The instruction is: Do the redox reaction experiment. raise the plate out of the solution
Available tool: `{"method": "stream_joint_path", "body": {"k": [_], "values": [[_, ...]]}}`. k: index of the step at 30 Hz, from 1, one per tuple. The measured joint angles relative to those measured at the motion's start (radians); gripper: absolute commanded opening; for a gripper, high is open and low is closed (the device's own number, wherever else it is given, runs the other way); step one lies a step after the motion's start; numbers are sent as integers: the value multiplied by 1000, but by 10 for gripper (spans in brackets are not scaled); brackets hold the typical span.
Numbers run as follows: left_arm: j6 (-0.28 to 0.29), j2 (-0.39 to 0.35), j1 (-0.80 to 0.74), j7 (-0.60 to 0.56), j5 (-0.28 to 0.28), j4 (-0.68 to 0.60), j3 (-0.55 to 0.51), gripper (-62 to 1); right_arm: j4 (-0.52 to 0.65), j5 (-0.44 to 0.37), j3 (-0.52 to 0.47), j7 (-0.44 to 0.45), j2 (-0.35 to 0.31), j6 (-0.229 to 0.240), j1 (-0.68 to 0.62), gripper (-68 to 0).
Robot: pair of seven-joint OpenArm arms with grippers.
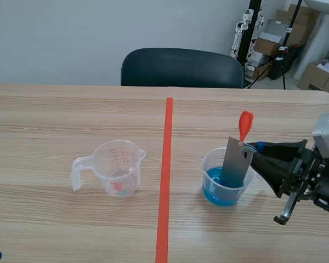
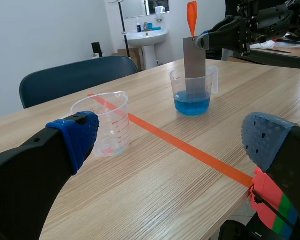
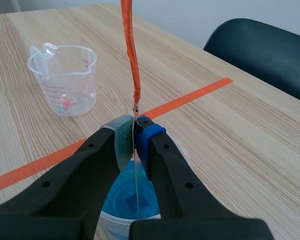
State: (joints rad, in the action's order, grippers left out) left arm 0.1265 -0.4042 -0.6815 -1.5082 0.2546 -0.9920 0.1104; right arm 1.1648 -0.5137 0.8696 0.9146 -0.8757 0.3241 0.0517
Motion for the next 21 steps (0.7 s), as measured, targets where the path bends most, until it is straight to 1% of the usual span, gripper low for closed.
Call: {"method": "stream_joint_path", "body": {"k": [9,14,18,21], "values": [[0,0,0,0,0,0,0,-7,0,0,0,0,0,0,0,-671],[0,0,0,0,0,0,0,-7,0,-1,0,51,0,0,0,-671],[0,0,0,0,0,0,0,-7,0,-1,0,57,0,0,0,-671],[0,0,0,0,0,0,0,-35,0,-1,0,76,0,1,0,-671]]}}
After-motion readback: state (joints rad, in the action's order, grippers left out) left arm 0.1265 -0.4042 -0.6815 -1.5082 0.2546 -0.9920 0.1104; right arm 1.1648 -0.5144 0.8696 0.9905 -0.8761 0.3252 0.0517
